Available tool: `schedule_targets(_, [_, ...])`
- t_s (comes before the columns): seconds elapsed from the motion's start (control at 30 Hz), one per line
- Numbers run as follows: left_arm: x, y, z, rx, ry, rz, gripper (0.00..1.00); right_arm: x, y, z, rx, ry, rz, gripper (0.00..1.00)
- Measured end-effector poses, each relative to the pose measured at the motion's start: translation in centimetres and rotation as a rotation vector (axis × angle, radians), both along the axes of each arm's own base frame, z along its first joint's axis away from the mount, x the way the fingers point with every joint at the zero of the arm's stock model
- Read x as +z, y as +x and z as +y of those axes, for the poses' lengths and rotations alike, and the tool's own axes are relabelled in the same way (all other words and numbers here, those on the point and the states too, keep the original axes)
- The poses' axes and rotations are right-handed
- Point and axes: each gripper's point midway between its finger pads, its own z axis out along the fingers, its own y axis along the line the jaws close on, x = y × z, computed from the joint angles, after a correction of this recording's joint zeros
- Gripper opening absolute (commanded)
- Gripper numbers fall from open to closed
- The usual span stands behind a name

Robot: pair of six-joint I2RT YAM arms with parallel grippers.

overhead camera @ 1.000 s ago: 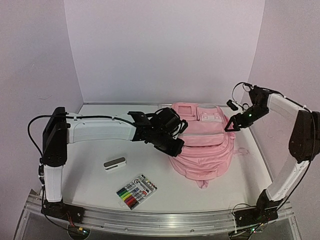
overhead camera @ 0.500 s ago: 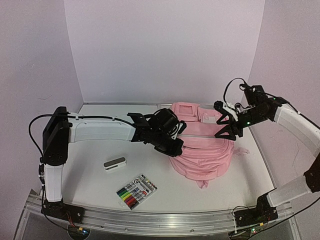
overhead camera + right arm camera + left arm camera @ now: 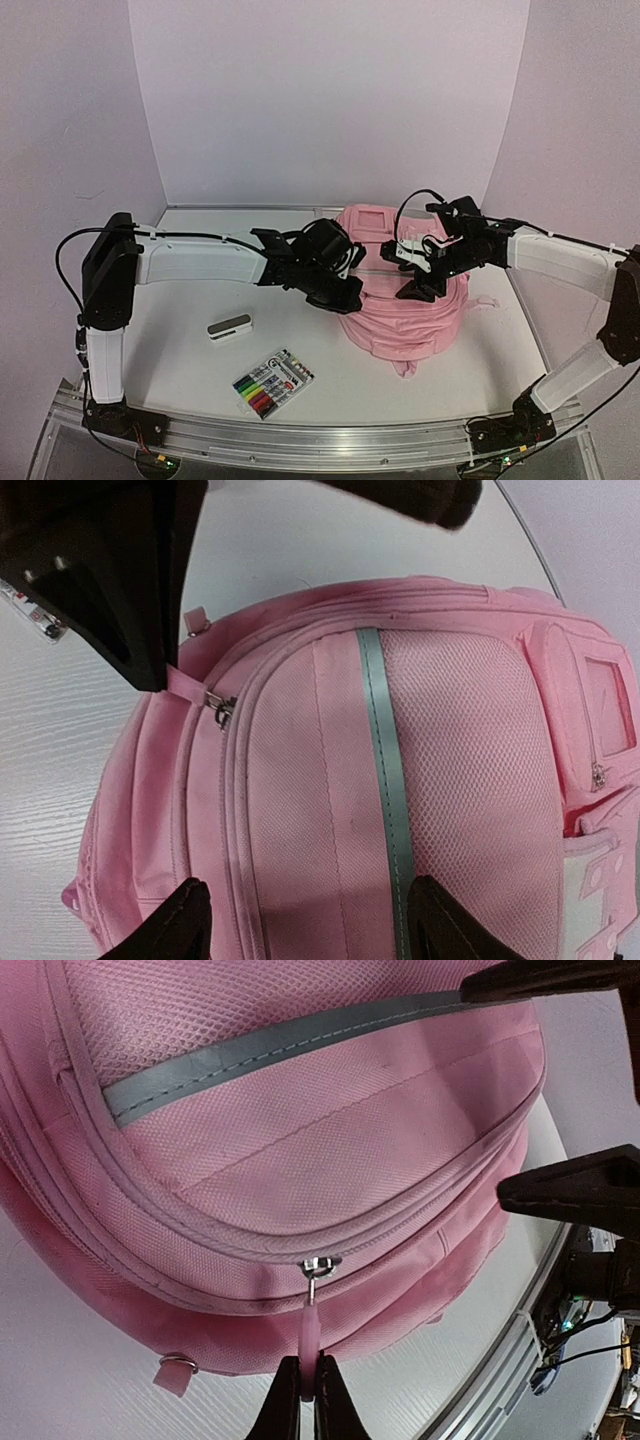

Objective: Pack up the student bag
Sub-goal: Unzip the student bag at the center of the board.

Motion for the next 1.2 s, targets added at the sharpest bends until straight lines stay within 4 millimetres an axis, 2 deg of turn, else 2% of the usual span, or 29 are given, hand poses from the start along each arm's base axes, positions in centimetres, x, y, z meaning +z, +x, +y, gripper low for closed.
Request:
schedule_targets(0.2, [0.8, 0.5, 0.8, 0.034, -0.017, 0.001, 0.0, -1.5, 0.7, -0.7, -0.017, -0.061, -0.051, 0.61])
schedule_targets(0.33, [0.9, 0.8, 1.0, 0.042, -0.021, 0.003, 0.0, -2.2, 0.3, -1.1, -0.009, -0.091, -0.067, 0.65])
schedule_targets(0.4, [0.9, 0.8, 1.0, 0.042, -0.022, 0.003, 0.0, -2.4, 0.2, -1.3, -0.009, -0.101, -0.073, 0.62])
schedule_targets(0.43, [0.9, 0.8, 1.0, 0.042, -0.022, 0.003, 0.0, -2.3, 0.2, -1.3, -0.008, -0.104, -0.077, 0.56])
schedule_targets(0.53, [0.9, 0.9, 1.0, 0.045, -0.022, 0.004, 0.0, -2.3, 0.4, -1.5, -0.009, -0.117, -0.094, 0.28])
schedule_targets(0.6, [0.9, 1.1, 1.2, 0.052, -0.022, 0.003, 0.0, -2.3, 0.3, -1.6, -0.004, -0.125, -0.099, 0.05])
schedule_targets(0.63, [0.9, 1.2, 1.3, 0.057, -0.021, 0.002, 0.0, -2.3, 0.2, -1.5, -0.004, -0.126, -0.096, 0.0])
schedule_targets(0.73, [0.8, 2.3, 2.3, 0.095, -0.01, -0.01, 0.0, -2.0, 0.1, -1.5, -0.007, -0.127, -0.104, 0.0])
schedule_targets(0.87, [1.3, 4.5, 3.6, 0.149, -0.021, -0.031, 0.0, -0.5, 0.2, -1.5, -0.022, -0.101, -0.142, 0.0])
schedule_targets(1.03, [2.2, 6.3, 3.9, 0.171, -0.057, -0.06, 0.0, 1.7, 0.2, -1.6, -0.045, -0.059, -0.186, 0.0])
schedule_targets(1.2, [3.2, 8.4, 3.6, 0.189, -0.075, -0.078, 0.0, 2.4, 0.2, -1.5, -0.069, -0.029, -0.178, 0.0])
